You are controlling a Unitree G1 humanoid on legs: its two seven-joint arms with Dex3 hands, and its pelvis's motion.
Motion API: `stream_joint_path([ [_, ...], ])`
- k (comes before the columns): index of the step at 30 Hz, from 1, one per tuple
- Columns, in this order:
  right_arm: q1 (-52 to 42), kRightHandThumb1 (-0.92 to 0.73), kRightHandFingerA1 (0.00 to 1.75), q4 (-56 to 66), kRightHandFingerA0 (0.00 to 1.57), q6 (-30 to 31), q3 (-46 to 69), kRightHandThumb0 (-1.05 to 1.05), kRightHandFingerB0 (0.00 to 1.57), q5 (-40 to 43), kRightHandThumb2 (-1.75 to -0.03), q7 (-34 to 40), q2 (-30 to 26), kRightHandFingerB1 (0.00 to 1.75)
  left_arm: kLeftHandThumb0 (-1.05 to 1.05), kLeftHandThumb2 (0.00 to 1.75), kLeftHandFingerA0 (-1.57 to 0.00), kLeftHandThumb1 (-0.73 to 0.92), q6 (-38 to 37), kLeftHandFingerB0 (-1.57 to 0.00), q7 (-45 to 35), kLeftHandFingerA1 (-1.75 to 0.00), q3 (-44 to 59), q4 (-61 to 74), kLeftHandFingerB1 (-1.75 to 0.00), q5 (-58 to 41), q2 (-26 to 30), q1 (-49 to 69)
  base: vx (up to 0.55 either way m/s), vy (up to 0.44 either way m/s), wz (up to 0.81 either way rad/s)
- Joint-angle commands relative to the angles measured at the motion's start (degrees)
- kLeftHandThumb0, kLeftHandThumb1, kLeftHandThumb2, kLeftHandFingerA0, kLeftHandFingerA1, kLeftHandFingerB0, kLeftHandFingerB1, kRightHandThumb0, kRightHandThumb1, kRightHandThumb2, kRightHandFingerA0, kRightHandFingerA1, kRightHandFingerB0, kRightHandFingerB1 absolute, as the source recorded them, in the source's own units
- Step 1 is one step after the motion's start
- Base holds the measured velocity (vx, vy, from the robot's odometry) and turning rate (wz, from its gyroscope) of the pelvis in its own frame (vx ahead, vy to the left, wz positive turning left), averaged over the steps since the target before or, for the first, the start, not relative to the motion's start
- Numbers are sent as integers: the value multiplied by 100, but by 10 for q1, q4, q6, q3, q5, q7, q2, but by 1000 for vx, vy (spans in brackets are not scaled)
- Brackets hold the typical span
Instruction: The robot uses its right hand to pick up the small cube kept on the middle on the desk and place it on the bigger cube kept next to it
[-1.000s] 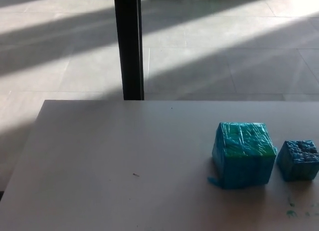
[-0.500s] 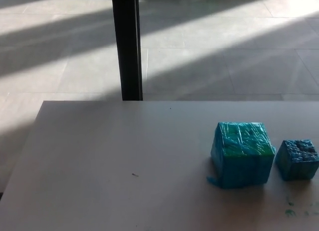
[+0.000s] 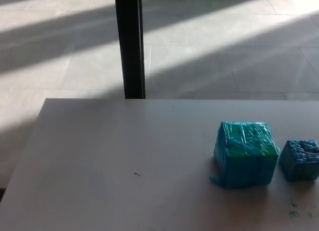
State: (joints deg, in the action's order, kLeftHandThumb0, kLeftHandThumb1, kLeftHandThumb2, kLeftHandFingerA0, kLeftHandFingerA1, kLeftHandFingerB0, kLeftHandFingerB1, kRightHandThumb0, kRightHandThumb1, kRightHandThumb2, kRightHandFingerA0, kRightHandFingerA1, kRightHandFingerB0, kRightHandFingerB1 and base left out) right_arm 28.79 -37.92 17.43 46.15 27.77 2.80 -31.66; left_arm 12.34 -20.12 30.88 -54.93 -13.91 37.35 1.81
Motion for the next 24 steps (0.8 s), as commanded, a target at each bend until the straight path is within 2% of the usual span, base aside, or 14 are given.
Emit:
stream_joint_path([
  [1,13,-63,59,85,26,25,-34,-66,2,10,-99,-6,1,36,-93,72,-36,92,10,-32,-3,-48,1,-2,-38,-7,13,3,0,0,0],
  [2,12,-64,59,106,26,34,-47,-65,3,7,-98,-6,1,34,-93,72,-36,92,7,-32,-4,-48,-1,-3,-38,-5,14,4,0,0,0],
  [3,21,-82,50,118,22,44,-62,-58,9,13,-66,-28,-4,20,-94,72,-38,92,4,-33,-2,-50,-1,-1,-39,-4,13,5,0,0,0],
  [4,18,-64,52,130,4,45,-73,-33,0,16,-114,-49,-6,51,-93,73,-37,92,5,-33,-2,-49,-2,-4,-38,-4,14,3,0,0,0],
  [6,12,-63,52,143,4,48,-92,-33,0,9,-113,-57,-11,49,-92,73,-37,92,3,-33,-3,-49,-3,-10,-38,-3,16,0,0,0,0],
  [7,9,-84,48,154,21,49,-106,-60,12,7,-65,-69,-12,26,-93,73,-38,92,1,-33,-1,-49,-3,-15,-38,-3,16,-2,0,0,0],
  [8,9,-67,51,167,17,46,-129,-66,7,0,-91,-81,-7,40,-93,73,-37,92,6,-33,-2,-50,-4,-1,-39,-4,15,4,0,0,0],
  [9,11,-82,44,178,23,44,-151,-58,17,-4,-65,-93,0,28,-93,72,-39,92,6,-33,-1,-49,-3,-3,-39,-5,14,4,0,0,0],
  [11,9,-82,44,180,23,44,-156,-58,17,-1,-65,-93,-1,28,-93,72,-39,92,6,-33,0,-49,-3,-2,-39,-5,14,4,0,0,0],
  [12,12,-67,52,188,21,49,-184,-60,14,-10,-90,-103,1,41,-93,73,-37,92,1,-32,-1,-48,-4,-9,-38,-4,15,2,0,0,0],
  [17,18,-63,57,178,32,21,-253,-59,16,-49,-91,-118,4,43,-94,72,-37,92,6,-33,-1,-50,-5,-9,-38,-6,17,0,0,0,0],
  [18,25,-76,51,169,42,8,-279,-54,24,-65,-62,-128,8,31,-94,72,-35,92,9,-34,2,-49,-6,-5,-39,-5,17,1,0,0,0],
  [19,30,-74,52,167,45,7,-292,-55,24,-72,-62,-129,8,32,-99,80,-35,83,10,-31,1,-52,-4,-5,-40,-7,16,1,0,0,0],
  [24,52,-72,52,134,48,-10,-361,-53,27,-113,-62,-147,10,32,-98,80,-37,84,3,-31,0,-51,-7,-12,-40,-5,17,-1,0,0,0],
])
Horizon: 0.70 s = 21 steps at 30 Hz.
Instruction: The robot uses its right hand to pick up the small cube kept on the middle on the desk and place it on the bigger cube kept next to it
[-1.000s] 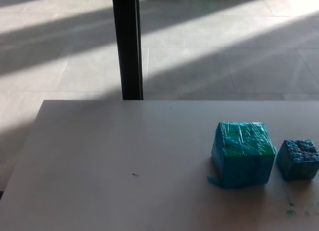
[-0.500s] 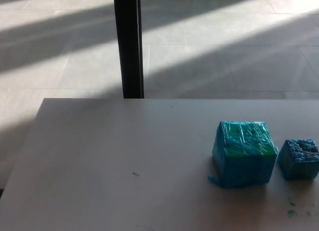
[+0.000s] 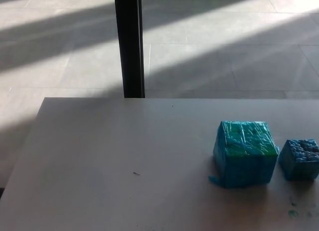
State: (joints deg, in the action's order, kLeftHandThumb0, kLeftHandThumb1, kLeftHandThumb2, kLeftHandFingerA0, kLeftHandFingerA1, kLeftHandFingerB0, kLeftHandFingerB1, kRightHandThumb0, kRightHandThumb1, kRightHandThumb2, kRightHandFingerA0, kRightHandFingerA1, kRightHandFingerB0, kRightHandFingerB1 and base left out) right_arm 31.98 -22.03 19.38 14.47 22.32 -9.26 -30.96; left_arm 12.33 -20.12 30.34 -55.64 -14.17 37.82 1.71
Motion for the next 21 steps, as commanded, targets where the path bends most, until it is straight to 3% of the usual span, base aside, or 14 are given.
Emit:
stream_joint_path([
  [1,21,-72,52,-28,48,-32,-46,-53,27,-58,-62,-27,2,32,-98,80,-37,84,3,-31,0,-51,-2,-5,-40,-2,12,0,0,0,0],
  [6,43,-68,54,-70,49,-44,-108,-47,29,-105,-59,-46,1,32,-98,80,-37,83,2,-32,1,-51,-5,-6,-41,-2,13,-2,0,0,0],
  [7,54,-68,56,-93,46,-53,-120,-48,29,-115,-59,-51,1,32,-91,120,-33,77,2,-23,5,-58,-6,-5,-47,-1,12,-2,0,0,0],
  [9,60,-67,58,-106,44,-61,-125,-49,28,-119,-59,-57,0,32,-90,120,-34,76,3,-21,2,-59,-6,-3,-46,-2,13,-1,0,0,0],
  [10,70,-66,60,-123,39,-66,-133,-51,25,-124,-60,-66,-1,31,-93,69,-34,92,5,-32,0,-49,-4,-4,-38,-5,13,-2,0,0,0],
  [12,78,-64,56,-132,37,-65,-142,-54,24,-134,-59,-77,-7,29,-94,71,-34,92,8,-33,3,-49,-1,-5,-38,-8,10,-4,0,0,0],
  [13,84,-48,53,-134,19,-61,-166,-64,12,-155,-81,-98,-23,40,-95,121,-24,79,8,-28,3,-55,-4,-1,-49,-6,11,-1,0,0,0],
  [14,87,-62,43,-138,15,-69,-181,-63,16,-171,-59,-104,-31,27,-94,75,-32,92,5,-33,4,-50,-5,-5,-39,-5,11,-3,0,0,0],
  [16,91,-63,40,-142,8,-80,-203,-67,14,-192,-61,-108,-42,25,-94,75,-33,92,4,-32,3,-50,-5,-4,-39,-5,10,-2,0,0,0],
  [17,104,-52,15,-154,0,-81,-227,-86,5,-216,-87,-118,-53,23,-96,76,-29,92,10,-32,1,-48,-5,-1,-39,-7,11,-1,0,0,0],
  [18,108,-57,7,-155,0,-82,-242,-95,9,-233,-92,-115,-60,19,-95,75,-29,91,11,-31,0,-48,-3,-3,-39,-9,11,-2,0,0,0],
  [21,120,-53,3,-155,0,-79,-272,-91,8,-261,-88,-113,-71,9,-92,71,-32,92,6,-30,-3,-48,-8,7,-38,-5,11,4,0,0,0],
])
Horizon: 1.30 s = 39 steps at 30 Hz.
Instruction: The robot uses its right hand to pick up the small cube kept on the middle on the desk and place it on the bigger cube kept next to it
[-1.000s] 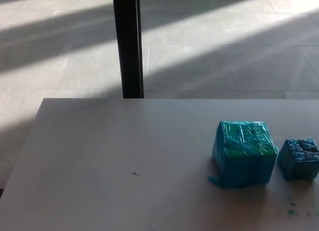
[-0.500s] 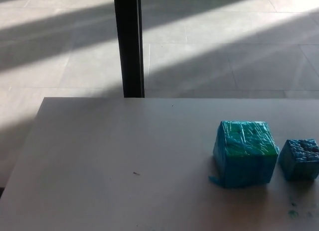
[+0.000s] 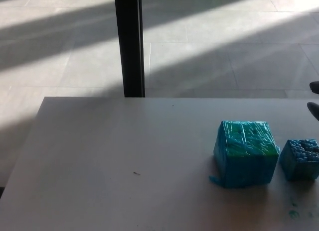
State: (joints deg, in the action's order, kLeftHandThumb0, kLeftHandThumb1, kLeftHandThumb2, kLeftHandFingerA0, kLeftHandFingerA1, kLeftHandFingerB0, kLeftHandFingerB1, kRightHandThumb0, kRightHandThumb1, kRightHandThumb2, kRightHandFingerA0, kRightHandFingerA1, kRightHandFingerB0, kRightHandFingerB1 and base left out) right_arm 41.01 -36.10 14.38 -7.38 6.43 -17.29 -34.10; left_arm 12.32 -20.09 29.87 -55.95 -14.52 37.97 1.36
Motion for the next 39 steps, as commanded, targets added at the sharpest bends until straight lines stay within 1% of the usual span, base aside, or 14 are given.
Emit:
stream_joint_path([
  [1,32,-54,0,-25,0,-45,-59,-92,10,-106,-87,-34,-40,2,-92,69,-33,92,3,-31,-3,-48,-1,6,-38,-2,10,8,0,0,0],
  [3,42,-51,8,-31,0,-57,-81,-88,0,-124,-86,-40,-41,0,-94,122,-28,80,-1,-22,-2,-56,-8,8,-47,5,13,10,0,0,0],
  [9,49,-51,6,-30,0,-44,-113,-86,0,-145,-86,-41,-24,0,-93,71,-33,92,-5,-31,-9,-50,-9,-2,-38,3,17,3,0,0,0],
  [11,48,-52,7,-28,0,-43,-115,-86,0,-148,-85,-42,-22,0,-89,121,-35,76,-5,-20,-8,-59,-9,-4,-46,3,17,2,0,0,0],
  [19,25,-50,3,-45,0,-45,-115,-85,6,-158,-80,-35,16,0,-93,122,-31,78,-5,-25,-7,-59,-10,-4,-48,-2,16,4,0,0,0],
  [20,20,-50,0,-47,0,-45,-103,-86,10,-150,-79,-36,20,0,-98,76,-30,91,-7,-32,-8,-49,-11,-5,-39,-2,15,3,0,0,0],
  [23,16,-42,1,-60,0,-52,-81,-76,4,-145,-74,-34,29,8,-97,121,-28,78,-5,-25,-7,-56,-5,-18,-47,-8,12,-3,0,0,0],
  [25,18,-42,1,-75,0,-60,-71,-77,5,-148,-75,-32,32,11,-97,72,-22,92,-13,-33,-9,-47,-14,-21,-38,1,14,0,0,0,0],
  [26,16,-49,2,-84,0,-66,-65,-85,8,-151,-80,-25,30,6,-99,122,-25,79,-8,-27,-8,-55,-12,-15,-48,-3,13,2,0,0,0],
  [28,18,-48,3,-97,0,-71,-56,-86,8,-153,-80,-26,31,5,-98,75,-31,92,-3,-31,-7,-49,-11,-12,-38,-4,13,2,0,0,0],
  [32,21,-45,0,-131,0,-74,-33,-79,9,-151,-74,-23,34,6,-93,121,-32,76,-7,-22,-6,-58,-12,-19,-47,-1,16,-3,0,0,0],
  [33,22,-47,1,-140,0,-78,-31,-82,3,-152,-76,-22,35,7,-96,70,-33,92,-10,-32,-7,-49,-14,-21,-39,0,16,-3,0,0,0],
  [34,21,-46,0,-150,0,-81,-29,-81,5,-154,-75,-20,37,9,-93,121,-32,75,-13,-20,-9,-59,-15,-22,-46,1,16,-3,0,0,0],
  [39,15,-46,0,-152,0,-90,-30,-80,6,-165,-76,-15,50,15,-97,123,-26,80,-9,-25,-8,-55,-18,-15,-47,0,17,-4,0,0,0],
])
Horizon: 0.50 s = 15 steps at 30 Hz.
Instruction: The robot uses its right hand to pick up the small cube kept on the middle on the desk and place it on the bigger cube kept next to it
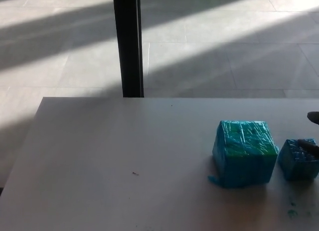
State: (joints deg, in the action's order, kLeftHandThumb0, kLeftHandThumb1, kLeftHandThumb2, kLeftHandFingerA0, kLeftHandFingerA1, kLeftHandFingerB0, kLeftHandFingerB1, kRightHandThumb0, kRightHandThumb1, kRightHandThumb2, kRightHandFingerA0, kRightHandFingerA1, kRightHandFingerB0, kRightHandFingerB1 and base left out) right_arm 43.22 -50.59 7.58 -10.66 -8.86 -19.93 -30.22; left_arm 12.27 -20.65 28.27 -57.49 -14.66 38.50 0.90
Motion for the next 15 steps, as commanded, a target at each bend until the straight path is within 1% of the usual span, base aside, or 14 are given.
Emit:
stream_joint_path([
  [1,-6,-46,0,-9,0,-27,1,-80,6,-16,-76,13,13,15,-97,123,-26,80,-11,-25,-2,-55,-4,-1,-47,4,12,0,0,0,0],
  [2,-4,-47,1,-16,0,-40,-5,-83,2,-23,-78,16,18,16,-97,76,-33,92,-17,-31,-2,-49,-4,-5,-38,5,12,-2,0,0,0],
  [3,-3,-46,0,-13,0,-51,-15,-82,2,-31,-77,15,23,14,-93,121,-32,77,-9,-23,-3,-59,0,3,-47,-1,11,-1,0,0,0],
  [4,-2,-45,0,-13,0,-53,-17,-79,4,-32,-76,15,25,16,-98,76,-30,91,-6,-33,-3,-52,1,6,-40,-4,11,0,0,0,0],
  [5,-2,-44,0,-6,0,-49,-20,-76,5,-35,-75,16,31,17,-91,121,-34,77,-4,-22,-2,-60,0,16,-47,-2,11,3,0,0,0],
  [6,-1,-43,0,0,0,-49,-23,-76,3,-36,-74,12,34,15,-92,121,-34,76,0,-24,2,-60,2,20,-48,-4,9,3,0,0,0],
  [8,3,-42,0,1,0,-53,-28,-74,4,-40,-74,11,39,16,-92,121,-32,77,0,-24,2,-60,4,26,-48,-5,8,6,0,0,0],
  [9,3,-41,3,3,0,-64,-31,-71,7,-42,-74,11,41,19,-89,120,-35,76,-2,-21,2,-60,3,17,-47,-4,9,2,0,0,0],
  [10,4,-41,3,3,0,-69,-32,-71,7,-43,-74,12,43,19,-89,120,-35,76,-3,-21,2,-60,3,13,-47,-3,9,0,0,0,0],
  [11,5,-41,2,4,0,-73,-34,-72,11,-46,-74,11,43,20,-88,120,-35,76,-6,-20,1,-60,0,12,-46,-1,10,1,0,0,0],
  [12,6,-44,0,1,0,-84,-39,-76,7,-52,-75,11,41,17,-98,80,-36,85,-3,-30,-1,-52,0,15,-40,-1,10,2,0,0,0],
  [13,8,-44,0,2,0,-84,-44,-76,9,-58,-76,12,39,18,-88,120,-35,76,-2,-20,-3,-60,0,15,-46,-2,10,1,0,0,0],
  [14,9,-45,0,0,0,-86,-46,-78,10,-62,-77,13,38,18,-89,121,-34,76,-3,-19,-4,-59,0,14,-46,-3,10,1,0,0,0],
  [15,10,-44,5,-3,0,-89,-50,-76,10,-67,-79,13,36,22,-90,120,-36,75,-1,-22,-3,-60,2,14,-47,-4,9,1,0,0,0],
])
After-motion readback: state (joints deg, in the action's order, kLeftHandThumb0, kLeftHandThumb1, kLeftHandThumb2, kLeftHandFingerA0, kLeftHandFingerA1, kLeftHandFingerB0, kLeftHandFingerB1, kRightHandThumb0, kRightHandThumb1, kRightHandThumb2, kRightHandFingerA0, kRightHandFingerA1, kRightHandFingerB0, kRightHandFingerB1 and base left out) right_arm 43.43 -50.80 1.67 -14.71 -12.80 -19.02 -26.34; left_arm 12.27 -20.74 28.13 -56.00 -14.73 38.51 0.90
